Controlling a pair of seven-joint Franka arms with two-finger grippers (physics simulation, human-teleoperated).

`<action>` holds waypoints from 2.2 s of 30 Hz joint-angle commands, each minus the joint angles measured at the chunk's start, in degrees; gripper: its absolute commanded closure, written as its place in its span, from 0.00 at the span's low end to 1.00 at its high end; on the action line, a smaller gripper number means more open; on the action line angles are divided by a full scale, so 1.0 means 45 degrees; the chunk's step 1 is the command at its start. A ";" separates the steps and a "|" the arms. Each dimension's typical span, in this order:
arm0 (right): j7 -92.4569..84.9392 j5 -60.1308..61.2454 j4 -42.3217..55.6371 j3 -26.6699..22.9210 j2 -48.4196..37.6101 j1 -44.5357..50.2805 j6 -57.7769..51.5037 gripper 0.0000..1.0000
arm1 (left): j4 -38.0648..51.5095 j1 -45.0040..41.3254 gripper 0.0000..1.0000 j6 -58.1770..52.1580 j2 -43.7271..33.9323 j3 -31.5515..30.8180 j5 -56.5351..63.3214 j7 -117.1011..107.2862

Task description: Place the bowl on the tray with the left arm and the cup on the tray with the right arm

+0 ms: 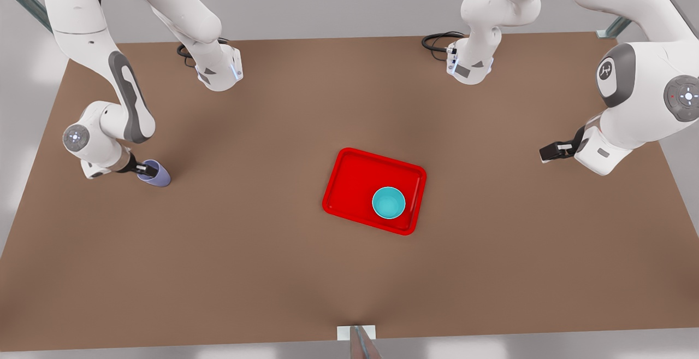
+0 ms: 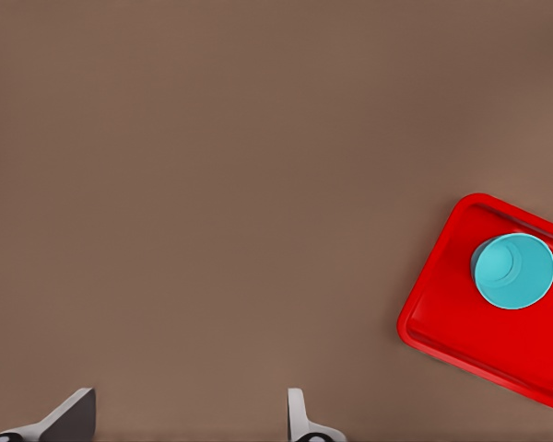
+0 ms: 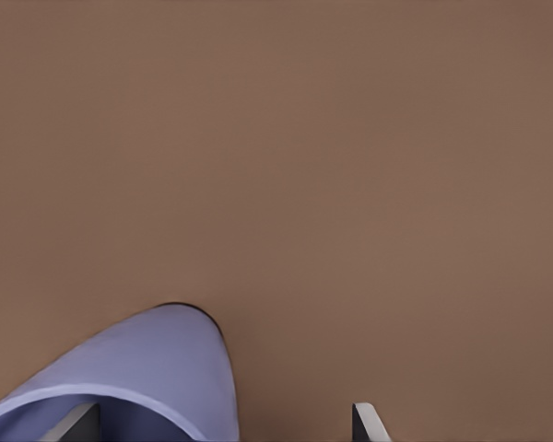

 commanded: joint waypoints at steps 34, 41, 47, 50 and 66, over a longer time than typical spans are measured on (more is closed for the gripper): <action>0.6346 0.1856 0.9315 0.5176 0.1210 0.3475 -0.9176 0.79 | 0.0000 -0.0098 0.00 -0.0254 -0.0001 -0.0019 0.0001 0.0000; 0.7949 0.2674 1.1347 0.1154 0.2050 0.9979 -0.9293 0.79 | 0.0000 -0.0097 0.00 -0.0430 -0.0001 -0.0019 0.0001 0.0020; 0.8086 0.4942 1.4453 -0.2676 0.5000 1.4960 -0.8180 0.79 | 0.0000 -0.0078 0.00 -0.0410 0.0097 -0.0019 0.0001 0.0000; 0.9316 0.4942 1.4551 -0.2695 0.5586 1.5917 -0.7106 0.79 | 0.0000 -0.0078 0.00 -0.0391 0.0097 -0.0019 0.0001 0.0000; 0.9785 0.4844 1.3633 -0.2695 0.6738 1.6386 -0.5095 0.79 | -0.0019 -0.0098 0.00 -0.0391 0.0351 -0.0019 0.0001 0.0000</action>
